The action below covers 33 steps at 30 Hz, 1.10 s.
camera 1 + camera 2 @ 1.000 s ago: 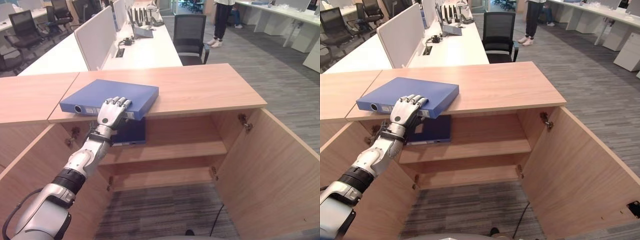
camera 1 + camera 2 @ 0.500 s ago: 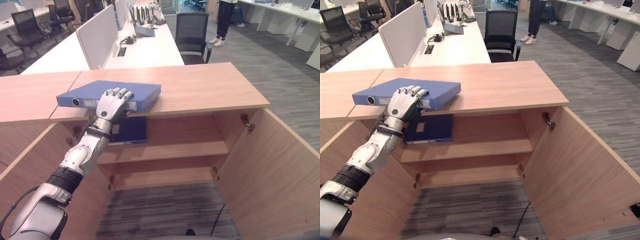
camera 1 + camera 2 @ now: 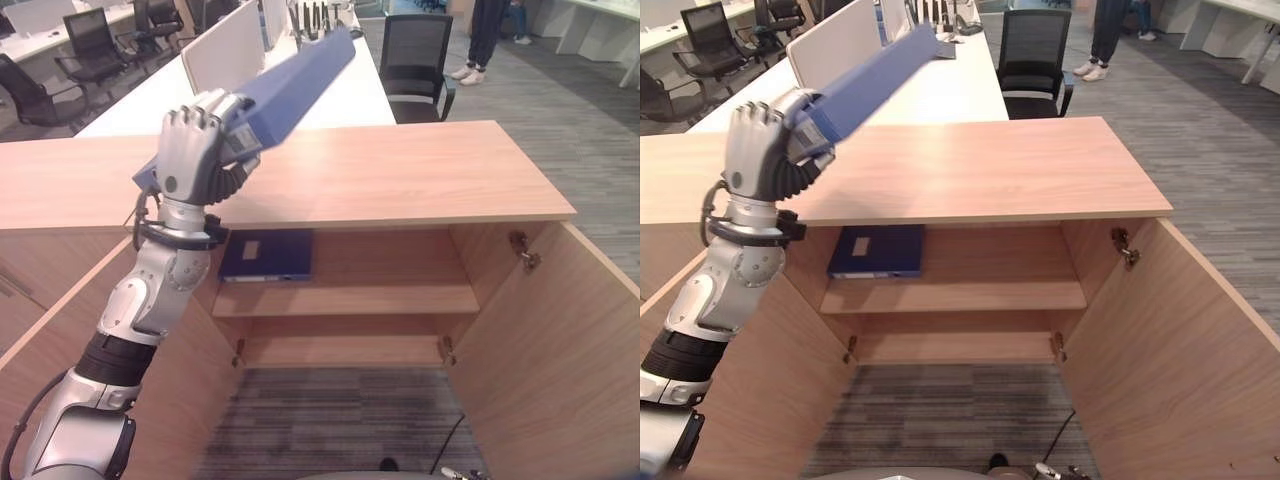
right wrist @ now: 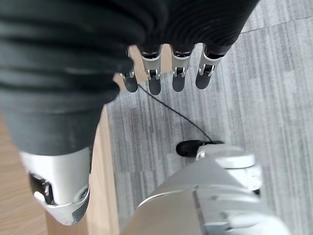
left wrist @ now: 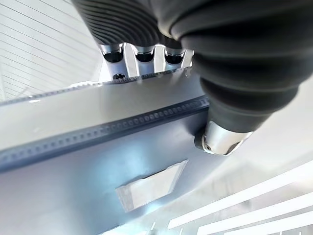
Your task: Put the empty folder in the office cabinet
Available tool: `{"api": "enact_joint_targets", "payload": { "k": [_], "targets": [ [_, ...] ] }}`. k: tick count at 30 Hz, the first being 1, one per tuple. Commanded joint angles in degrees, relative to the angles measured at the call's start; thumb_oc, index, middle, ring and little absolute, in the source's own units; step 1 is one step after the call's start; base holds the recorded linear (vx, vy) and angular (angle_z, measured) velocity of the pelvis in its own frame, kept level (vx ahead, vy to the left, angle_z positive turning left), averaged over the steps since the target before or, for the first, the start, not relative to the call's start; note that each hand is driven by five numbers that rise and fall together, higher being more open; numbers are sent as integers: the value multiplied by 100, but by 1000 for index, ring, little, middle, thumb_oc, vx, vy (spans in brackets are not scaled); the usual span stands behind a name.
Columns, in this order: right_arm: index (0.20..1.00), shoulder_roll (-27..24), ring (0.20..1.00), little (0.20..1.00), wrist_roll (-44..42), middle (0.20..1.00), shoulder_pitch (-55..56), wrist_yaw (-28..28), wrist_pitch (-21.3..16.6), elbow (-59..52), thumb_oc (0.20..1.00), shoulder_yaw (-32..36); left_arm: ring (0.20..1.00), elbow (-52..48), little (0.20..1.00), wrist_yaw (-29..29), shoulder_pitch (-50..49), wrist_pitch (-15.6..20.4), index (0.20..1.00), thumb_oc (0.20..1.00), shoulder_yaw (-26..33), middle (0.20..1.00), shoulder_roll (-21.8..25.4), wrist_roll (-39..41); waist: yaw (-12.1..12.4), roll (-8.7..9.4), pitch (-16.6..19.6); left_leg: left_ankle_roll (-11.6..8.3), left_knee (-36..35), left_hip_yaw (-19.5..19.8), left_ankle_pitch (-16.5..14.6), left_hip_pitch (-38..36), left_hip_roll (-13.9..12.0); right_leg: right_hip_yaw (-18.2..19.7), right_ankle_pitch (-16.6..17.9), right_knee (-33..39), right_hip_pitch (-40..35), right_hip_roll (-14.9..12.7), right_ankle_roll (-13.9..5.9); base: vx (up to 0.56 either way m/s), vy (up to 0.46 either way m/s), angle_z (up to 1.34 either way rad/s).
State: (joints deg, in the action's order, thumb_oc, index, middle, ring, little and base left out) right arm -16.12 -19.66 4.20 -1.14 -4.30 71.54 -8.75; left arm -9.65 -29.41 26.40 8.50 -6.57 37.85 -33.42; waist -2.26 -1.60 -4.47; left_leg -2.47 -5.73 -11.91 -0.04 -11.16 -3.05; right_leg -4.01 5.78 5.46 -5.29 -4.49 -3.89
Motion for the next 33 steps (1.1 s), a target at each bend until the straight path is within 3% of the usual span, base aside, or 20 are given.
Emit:
{"api": "enact_joint_targets", "payload": {
  "k": [1,5,6,9,10,11,16,24,33],
  "targets": [
    [1000,79,1000,1000,-342,1000,-345,4,-95,173,1000,-68,200,-358,200,-65,562,381,200,200,433,200,-22,728,82,68,-9,-69,73,618,-358,-1,116,-62,-787,-336,-315,-262,-435,-15,-10,3],
    [1000,65,1000,1000,-570,1000,-482,-46,-194,-274,1000,-54,200,-947,200,275,218,697,200,200,686,200,-224,1754,144,59,-19,-57,73,688,-342,18,114,-86,-812,-396,-295,-264,-414,-10,-6,6],
    [1000,41,1000,1000,-771,1000,-567,-82,-272,-691,1000,-56,200,-1177,200,532,-20,921,200,200,825,200,-284,2484,173,46,-26,-56,73,712,-332,28,113,-102,-826,-418,-291,-264,-402,-20,-3,20],
    [1000,-140,1000,1000,-970,1000,-679,-149,-398,-1587,1000,-106,200,-1356,200,938,-273,1188,200,200,909,200,-326,3603,226,40,-42,-53,73,734,-306,46,109,-119,-823,-421,-273,-262,-393,-17,-3,9],
    [1000,-150,1000,1000,-972,1000,-662,-143,-384,-1613,1000,-114,200,-1363,200,965,-291,1189,200,200,933,200,-328,3632,219,33,-38,-53,73,733,-307,44,109,-118,-823,-421,-274,-262,-393,0,0,0],
    [1000,-356,1000,1000,-953,1000,-712,-185,-472,-2362,1000,-126,200,-1397,200,1256,-505,1245,200,200,980,200,-274,4278,262,37,-47,-53,73,751,-292,56,102,-138,-826,-419,-270,-263,-386,0,0,0],
    [1000,-866,1000,1000,-1051,1000,-543,-231,-682,-4537,1000,223,200,-1567,200,1971,-1250,1245,200,200,1368,200,-113,5522,317,29,-25,-49,73,797,-276,73,93,-196,-831,-381,-311,-278,-371,0,0,0],
    [1000,-997,1000,1000,-1256,1000,-394,-349,-865,-6279,1000,648,200,-1739,200,2266,-2055,1153,200,200,1844,200,-370,5897,363,52,7,-30,73,841,-286,82,94,-215,-820,-298,-367,-278,-354,-1,0,1],
    [1000,-1108,1000,1000,-1547,1000,-424,-678,-788,-7060,1000,615,200,-1720,200,2542,-2272,1069,200,200,1837,200,-467,6386,380,58,-2,-22,73,839,-288,97,95,-210,-816,-285,-373,-288,-341,0,0,0]
  ]
}}
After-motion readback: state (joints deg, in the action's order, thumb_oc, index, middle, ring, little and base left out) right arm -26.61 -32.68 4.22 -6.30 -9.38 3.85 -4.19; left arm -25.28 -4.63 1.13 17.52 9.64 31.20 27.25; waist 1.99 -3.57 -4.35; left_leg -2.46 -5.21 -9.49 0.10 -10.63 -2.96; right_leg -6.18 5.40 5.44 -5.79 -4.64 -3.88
